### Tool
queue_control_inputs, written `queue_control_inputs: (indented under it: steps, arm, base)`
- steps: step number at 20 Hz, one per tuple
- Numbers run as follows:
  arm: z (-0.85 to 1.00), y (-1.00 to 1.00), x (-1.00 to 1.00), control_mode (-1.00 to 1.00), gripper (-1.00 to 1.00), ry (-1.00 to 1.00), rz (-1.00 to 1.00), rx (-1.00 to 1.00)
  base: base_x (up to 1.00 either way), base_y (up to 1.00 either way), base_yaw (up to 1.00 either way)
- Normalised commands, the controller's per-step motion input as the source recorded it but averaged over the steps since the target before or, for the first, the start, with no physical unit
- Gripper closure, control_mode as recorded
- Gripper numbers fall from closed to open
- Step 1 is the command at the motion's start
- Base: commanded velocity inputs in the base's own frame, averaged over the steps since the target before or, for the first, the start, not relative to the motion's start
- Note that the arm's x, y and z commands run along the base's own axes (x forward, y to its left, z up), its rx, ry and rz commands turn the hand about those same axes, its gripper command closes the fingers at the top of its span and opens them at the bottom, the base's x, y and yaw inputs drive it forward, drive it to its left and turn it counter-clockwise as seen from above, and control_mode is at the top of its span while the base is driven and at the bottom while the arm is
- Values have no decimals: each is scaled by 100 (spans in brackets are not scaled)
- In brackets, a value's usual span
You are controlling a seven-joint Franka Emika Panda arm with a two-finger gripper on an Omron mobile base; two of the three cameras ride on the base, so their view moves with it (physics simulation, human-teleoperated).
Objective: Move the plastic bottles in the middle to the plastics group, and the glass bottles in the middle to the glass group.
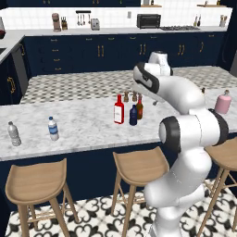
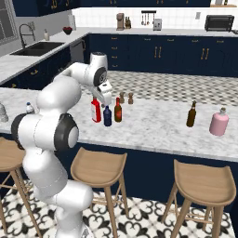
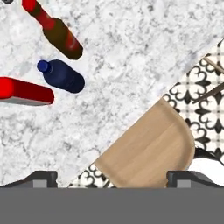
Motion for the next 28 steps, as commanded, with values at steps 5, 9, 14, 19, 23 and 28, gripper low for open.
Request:
queue_control_inputs:
  steps: [5, 9, 14, 19, 23, 28]
  arm:
    - [-39, 0, 51, -100, -100, 18, -20, 1]
    - [-27, 0, 50, -100, -100, 20, -10, 2]
    - [-25, 0, 52, -100, -100, 10, 0, 5]
    - [-26, 0, 42, -100, -100, -2, 0, 1]
    - [-34, 0, 26, -100, -100, -23, 0, 0]
    - [-35, 2, 37, -100, -100, -12, 0, 0]
  base:
    - [0, 0, 0]
    - [0, 0, 0]
    - [0, 0, 0]
    - [0, 0, 0]
    - [0, 0, 0]
    - [0, 0, 0]
